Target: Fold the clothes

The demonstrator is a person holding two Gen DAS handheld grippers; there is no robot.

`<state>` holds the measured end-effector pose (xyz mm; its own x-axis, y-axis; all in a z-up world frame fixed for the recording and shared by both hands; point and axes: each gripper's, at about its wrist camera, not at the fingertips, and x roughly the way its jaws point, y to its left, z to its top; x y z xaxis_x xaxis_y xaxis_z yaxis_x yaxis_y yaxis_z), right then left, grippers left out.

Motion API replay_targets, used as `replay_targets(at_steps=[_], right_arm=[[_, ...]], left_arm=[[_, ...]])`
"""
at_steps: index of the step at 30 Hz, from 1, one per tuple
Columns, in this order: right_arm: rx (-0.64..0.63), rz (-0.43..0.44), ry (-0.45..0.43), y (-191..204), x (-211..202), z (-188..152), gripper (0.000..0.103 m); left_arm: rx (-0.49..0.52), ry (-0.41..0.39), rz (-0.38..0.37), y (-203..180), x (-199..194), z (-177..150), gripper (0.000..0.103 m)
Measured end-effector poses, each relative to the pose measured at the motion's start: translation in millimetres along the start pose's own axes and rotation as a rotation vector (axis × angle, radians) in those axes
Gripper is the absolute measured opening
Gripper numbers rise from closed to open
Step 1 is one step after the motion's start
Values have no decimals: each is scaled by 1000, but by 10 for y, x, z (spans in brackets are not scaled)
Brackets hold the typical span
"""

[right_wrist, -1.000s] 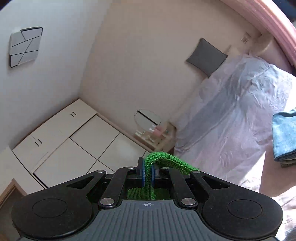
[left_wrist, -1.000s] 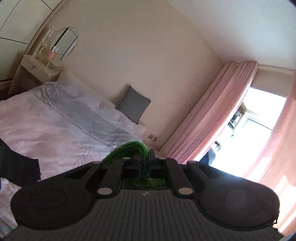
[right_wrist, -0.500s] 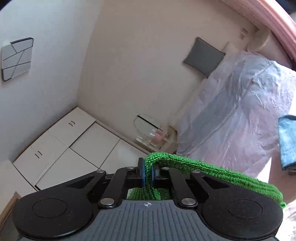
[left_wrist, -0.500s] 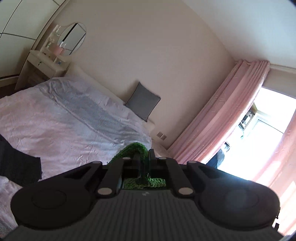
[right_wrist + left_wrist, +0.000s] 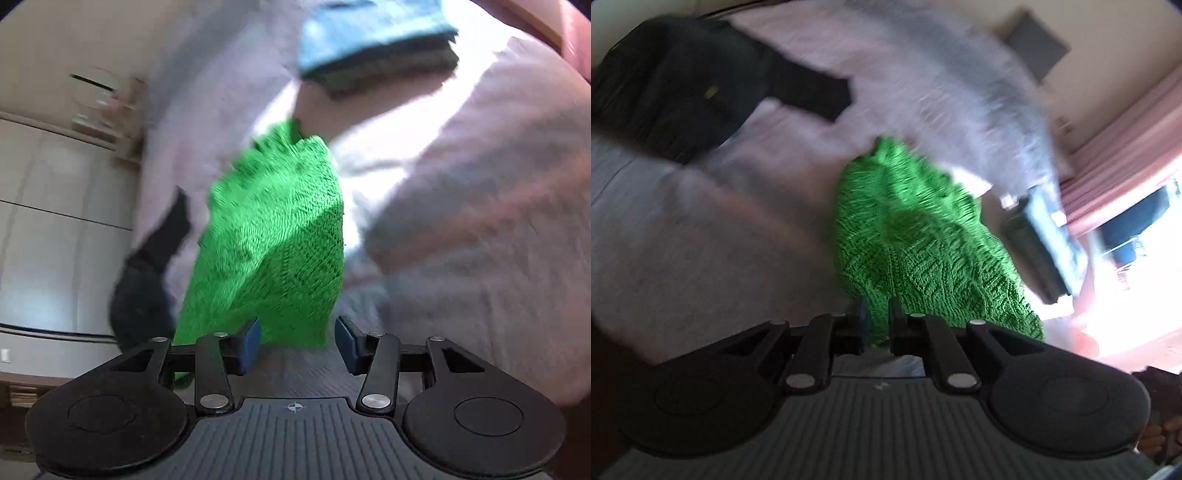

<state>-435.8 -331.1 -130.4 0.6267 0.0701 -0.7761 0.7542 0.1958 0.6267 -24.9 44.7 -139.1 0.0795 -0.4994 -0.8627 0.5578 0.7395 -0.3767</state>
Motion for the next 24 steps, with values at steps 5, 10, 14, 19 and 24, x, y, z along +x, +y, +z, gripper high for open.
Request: replay_targets(at_steps=[5,10,14,19,24], right_arm=[[-1,-151,-11,-339,178,-170,48],[-205,-165,-123,-80,244,-148,48],[-560,-256,-151,247,569,-444,48],[-1043,-398,-107,399,1241,-1008,48],[-618,-216,-41,-64,1494,-688,48]], left_arm=[[14,42,89,66,175,-184,8],[57,40,80,-246,355,-62,23],[215,48,101,-466,568,-193,23],[503,64,184,-642,928,-460,23],[219,51,41,-226,1075,-365,31]])
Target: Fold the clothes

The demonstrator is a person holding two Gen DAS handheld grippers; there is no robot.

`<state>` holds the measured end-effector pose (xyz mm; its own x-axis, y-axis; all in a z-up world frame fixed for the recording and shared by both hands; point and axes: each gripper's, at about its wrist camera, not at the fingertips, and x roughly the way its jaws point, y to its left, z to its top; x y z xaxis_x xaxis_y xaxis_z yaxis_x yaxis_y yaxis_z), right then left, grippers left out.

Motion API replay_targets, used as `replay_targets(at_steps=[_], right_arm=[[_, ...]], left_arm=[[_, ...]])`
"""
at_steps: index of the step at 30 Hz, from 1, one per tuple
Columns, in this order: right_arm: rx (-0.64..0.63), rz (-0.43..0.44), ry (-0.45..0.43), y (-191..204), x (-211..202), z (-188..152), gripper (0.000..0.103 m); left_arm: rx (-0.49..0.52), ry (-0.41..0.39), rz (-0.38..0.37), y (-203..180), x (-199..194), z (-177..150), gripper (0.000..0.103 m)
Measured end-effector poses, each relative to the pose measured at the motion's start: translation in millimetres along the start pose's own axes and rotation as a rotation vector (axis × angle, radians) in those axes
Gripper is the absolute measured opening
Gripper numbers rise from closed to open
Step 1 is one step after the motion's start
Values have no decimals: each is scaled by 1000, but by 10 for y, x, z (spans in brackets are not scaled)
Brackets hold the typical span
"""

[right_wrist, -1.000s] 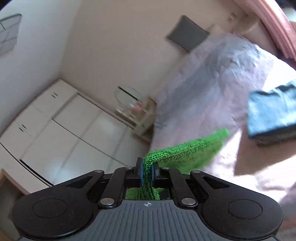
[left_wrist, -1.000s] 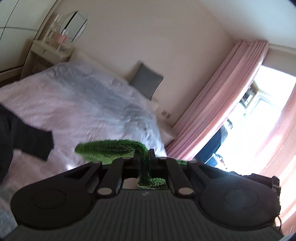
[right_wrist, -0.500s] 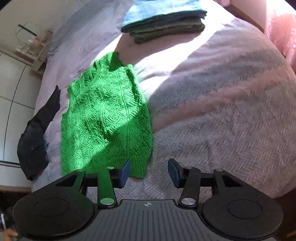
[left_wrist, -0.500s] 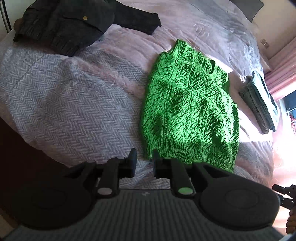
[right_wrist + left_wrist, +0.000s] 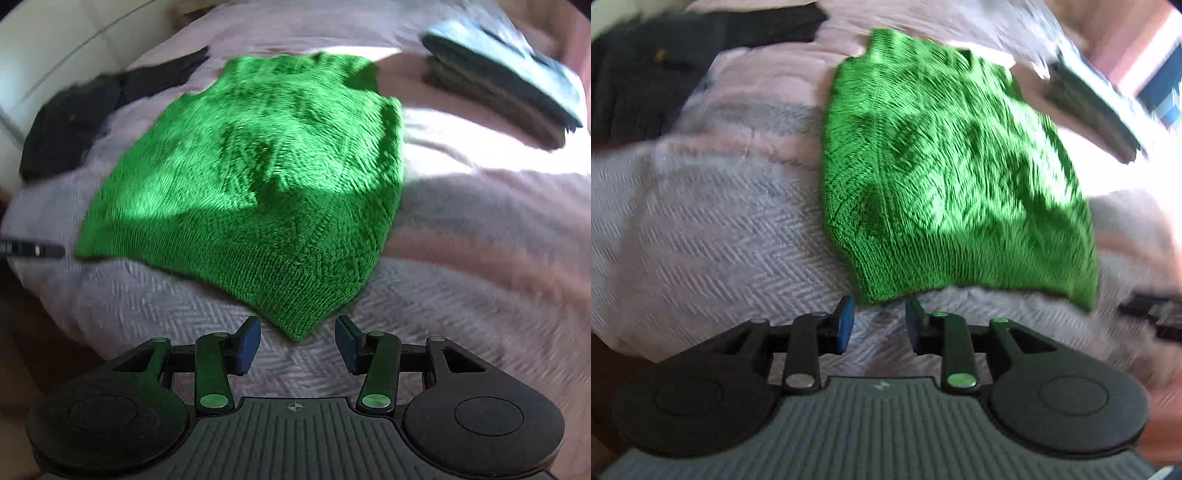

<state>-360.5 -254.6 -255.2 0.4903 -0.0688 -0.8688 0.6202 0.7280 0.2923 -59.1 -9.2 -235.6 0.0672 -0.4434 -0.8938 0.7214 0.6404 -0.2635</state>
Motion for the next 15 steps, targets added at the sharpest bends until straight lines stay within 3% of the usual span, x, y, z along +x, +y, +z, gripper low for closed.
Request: replay_targets(at_steps=[5,10,12,13,14,15], right_arm=[[443,185,-39,-682,191,-99,48],[659,312,-29,-1005,543,-220,48],[735,356,-46,-1057,633,-265,48],[765,372,-47,-1072,660,-277,32],[782,378,-27,-1070,666,-278,12],[797,382,-10,-1067,667,-278,5]], left_arm=[[-270,-50,-133,407,147,27,36],[-496,-65,-267,658,438,-59,36],[-586,-53,-340,728,595,-124,30],[-629,-34,-374,727,684,-145,27],[-644,-20,-383,714,737,-151,11],[-636,-14,-386,697,759,-146,5]])
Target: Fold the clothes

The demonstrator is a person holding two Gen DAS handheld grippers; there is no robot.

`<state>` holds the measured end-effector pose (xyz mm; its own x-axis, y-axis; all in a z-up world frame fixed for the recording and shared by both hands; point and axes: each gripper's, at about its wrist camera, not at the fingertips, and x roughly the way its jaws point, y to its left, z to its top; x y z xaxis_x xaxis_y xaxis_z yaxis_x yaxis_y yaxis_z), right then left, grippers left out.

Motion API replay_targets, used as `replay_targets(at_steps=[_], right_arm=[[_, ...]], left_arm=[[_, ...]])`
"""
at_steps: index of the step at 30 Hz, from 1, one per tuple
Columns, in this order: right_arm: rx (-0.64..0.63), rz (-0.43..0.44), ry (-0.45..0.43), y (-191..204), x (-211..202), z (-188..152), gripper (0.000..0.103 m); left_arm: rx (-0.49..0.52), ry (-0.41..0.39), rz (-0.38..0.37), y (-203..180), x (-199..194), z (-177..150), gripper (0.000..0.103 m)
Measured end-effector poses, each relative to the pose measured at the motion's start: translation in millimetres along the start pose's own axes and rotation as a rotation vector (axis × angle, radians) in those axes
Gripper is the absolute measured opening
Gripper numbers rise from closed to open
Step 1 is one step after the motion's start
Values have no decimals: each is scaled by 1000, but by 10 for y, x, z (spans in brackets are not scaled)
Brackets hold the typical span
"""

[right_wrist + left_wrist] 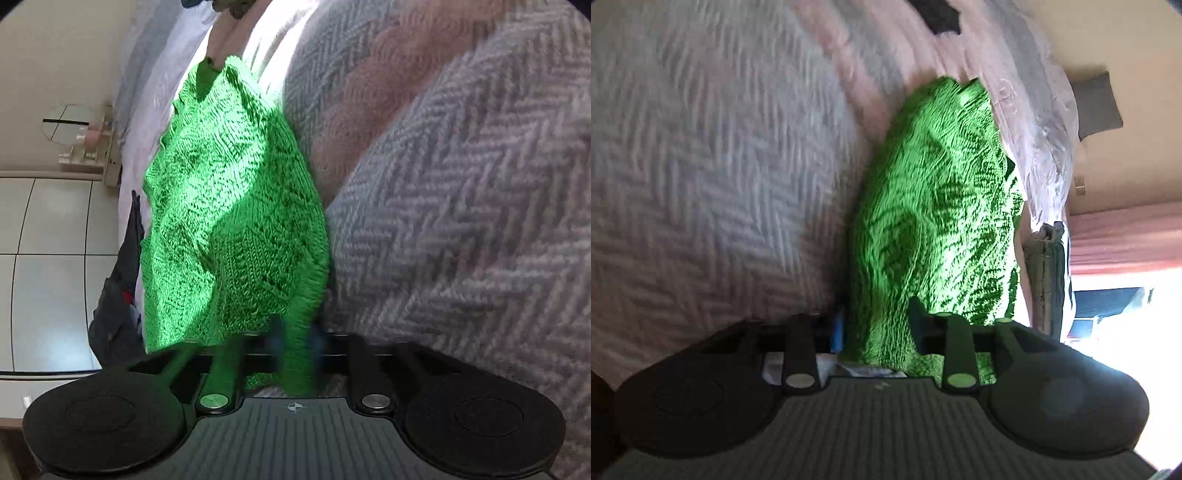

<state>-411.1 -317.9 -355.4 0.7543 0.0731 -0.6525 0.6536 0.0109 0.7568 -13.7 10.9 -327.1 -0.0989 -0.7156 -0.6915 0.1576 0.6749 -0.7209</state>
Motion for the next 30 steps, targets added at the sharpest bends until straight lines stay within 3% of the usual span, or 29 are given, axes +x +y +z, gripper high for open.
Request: replay_targets(at_steps=[7,10,12,14,15,16,17,18,21,22,24,30], right_arm=[[9,58,-63,108,-742,-128,3],[-6,1,10,39,-716,-320,3],[-60,-110,34,-10,-562,-421,4],[-42,-136,26,-43,-507,-443,4],[-60,-156,24,7,-534,-420,9],[-82,-179,20,64,-564,-400,27],[-147,-233,-6,171,-620,-398,35],[-213,-288,-32,278,-673,-396,50],[-454,-452,-127,598,-765,-405,54],[-532,-501,-157,704,-789,-408,54],[-629,-507,-188,893,-705,-420,54],[-770,-412,-171,1495,75,-369,54]], left_arm=[[398,-113,87,-549,-667,58,4],[531,-69,209,-590,-644,-19,5],[568,6,314,-440,-434,-97,8],[553,18,356,-327,-363,-139,9],[540,9,358,-300,-375,-145,14],[538,0,369,-324,-410,-140,16],[551,-22,392,-375,-480,-138,20],[585,-53,427,-454,-557,-146,21],[693,-135,501,-719,-753,-137,21],[720,-133,488,-809,-738,-103,21],[774,-120,455,-992,-687,-30,21],[959,-1,381,-1304,215,108,19]])
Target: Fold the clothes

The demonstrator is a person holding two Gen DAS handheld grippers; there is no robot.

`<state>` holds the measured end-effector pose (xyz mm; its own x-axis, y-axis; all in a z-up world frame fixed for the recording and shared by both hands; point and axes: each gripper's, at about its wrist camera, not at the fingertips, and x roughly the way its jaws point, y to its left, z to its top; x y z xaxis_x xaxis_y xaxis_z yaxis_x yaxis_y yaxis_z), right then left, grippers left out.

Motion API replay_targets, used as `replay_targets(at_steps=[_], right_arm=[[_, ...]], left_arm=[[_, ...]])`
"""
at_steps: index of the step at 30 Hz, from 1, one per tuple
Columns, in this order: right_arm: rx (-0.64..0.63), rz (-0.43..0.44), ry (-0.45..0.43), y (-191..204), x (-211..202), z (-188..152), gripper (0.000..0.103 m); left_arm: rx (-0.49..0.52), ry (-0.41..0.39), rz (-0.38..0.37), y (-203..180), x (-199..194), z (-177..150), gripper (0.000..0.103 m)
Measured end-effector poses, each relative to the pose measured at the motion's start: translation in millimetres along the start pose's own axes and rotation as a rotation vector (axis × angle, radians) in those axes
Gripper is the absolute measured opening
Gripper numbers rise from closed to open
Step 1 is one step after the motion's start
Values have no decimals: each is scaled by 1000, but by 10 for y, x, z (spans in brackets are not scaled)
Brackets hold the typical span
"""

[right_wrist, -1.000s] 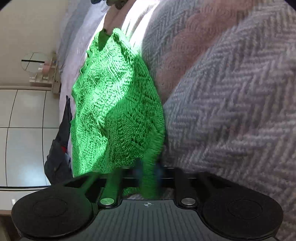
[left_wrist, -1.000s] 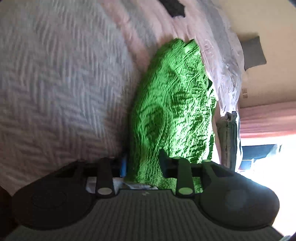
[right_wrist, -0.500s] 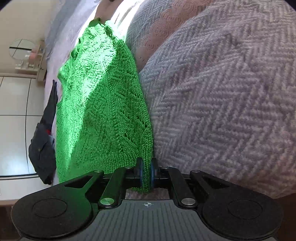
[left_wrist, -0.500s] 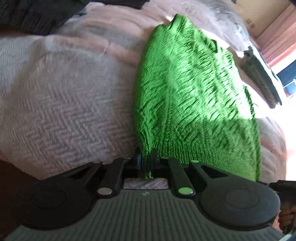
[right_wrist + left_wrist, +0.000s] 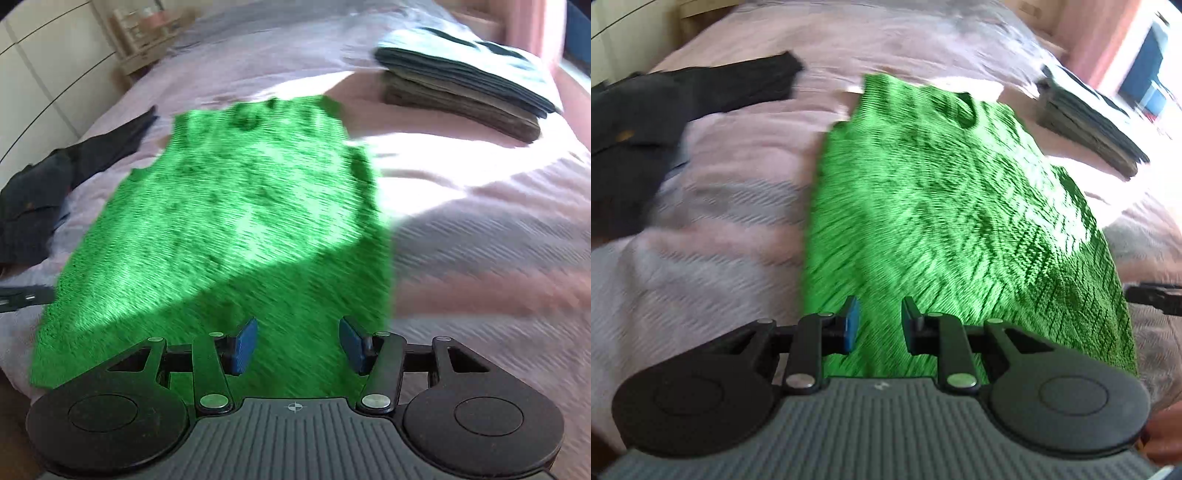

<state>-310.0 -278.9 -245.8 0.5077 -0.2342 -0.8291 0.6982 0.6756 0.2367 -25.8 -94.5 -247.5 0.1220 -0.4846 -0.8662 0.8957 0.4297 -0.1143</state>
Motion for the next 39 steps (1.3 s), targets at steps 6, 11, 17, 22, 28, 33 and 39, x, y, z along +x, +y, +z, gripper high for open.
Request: replay_targets(at_steps=[6,11,17,22,28,33,39], right_arm=[[-130,-26,-51,469,600,398,45],[-123,-59,-60,539,1039,792,43],[-132,-109,-70,511,1621,1191,38],[-141,-151,-70,422,2108,1434,38],[-145,-188,-138,302,2324,1819,38],[-189,-187,-146,269,2352,1970,38],[-241,-209,-158,148,2677,2241,38]], left_arm=[[83,-6,-72,-112,588,443,18],[74,-33,-112,52,973,967,15],[157,-16,-144,76,1632,1421,14],[224,-40,-151,-44,2113,1759,13],[256,-72,-185,-110,2308,2171,12],[262,-70,-204,-44,2342,2258,12],[248,-125,-163,28,2631,2574,7]])
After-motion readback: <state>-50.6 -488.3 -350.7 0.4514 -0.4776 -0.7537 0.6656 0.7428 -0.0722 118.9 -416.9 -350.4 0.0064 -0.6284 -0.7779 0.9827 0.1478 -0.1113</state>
